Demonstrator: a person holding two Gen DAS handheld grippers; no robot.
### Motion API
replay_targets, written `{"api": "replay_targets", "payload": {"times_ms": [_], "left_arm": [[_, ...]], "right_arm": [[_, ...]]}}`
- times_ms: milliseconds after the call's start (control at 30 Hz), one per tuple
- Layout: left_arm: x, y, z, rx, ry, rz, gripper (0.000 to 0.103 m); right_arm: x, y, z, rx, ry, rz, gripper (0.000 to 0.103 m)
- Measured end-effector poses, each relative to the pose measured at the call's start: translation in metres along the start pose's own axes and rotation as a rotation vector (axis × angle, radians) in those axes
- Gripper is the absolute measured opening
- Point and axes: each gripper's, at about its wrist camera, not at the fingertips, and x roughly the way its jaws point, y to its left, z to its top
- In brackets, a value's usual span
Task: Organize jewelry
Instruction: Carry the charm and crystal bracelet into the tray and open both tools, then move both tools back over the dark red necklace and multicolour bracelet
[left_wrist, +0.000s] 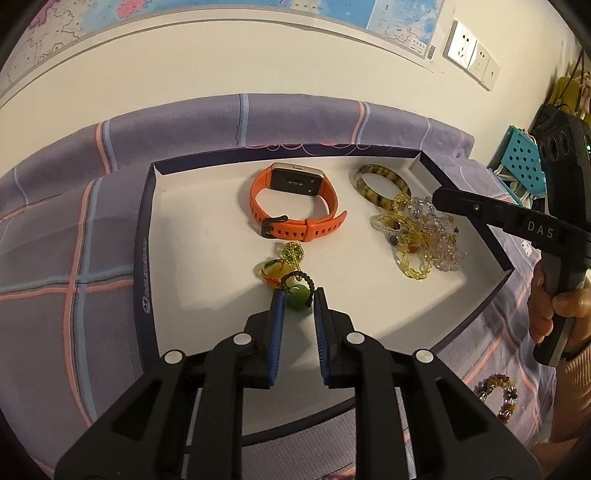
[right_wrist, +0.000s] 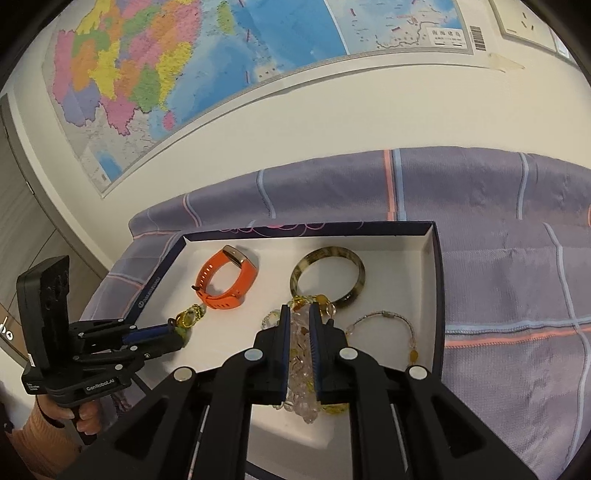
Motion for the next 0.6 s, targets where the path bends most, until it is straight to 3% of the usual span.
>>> {"api": "replay_targets", "payload": {"times_ms": [267,600], "left_arm": [[-0.028,-0.003,-0.003,0.003,-0.077,0.012,0.039],[-0.086,0.004,-0.03,-0.011,-0.197,-0.013,0.048]], "right_arm": [[-0.018,0.0,-0.009,-0.006,-0.022,-0.012,0.021],[-0.063,0.025,-0.041,-0.089,-0.039,0.034,0.037]]}}
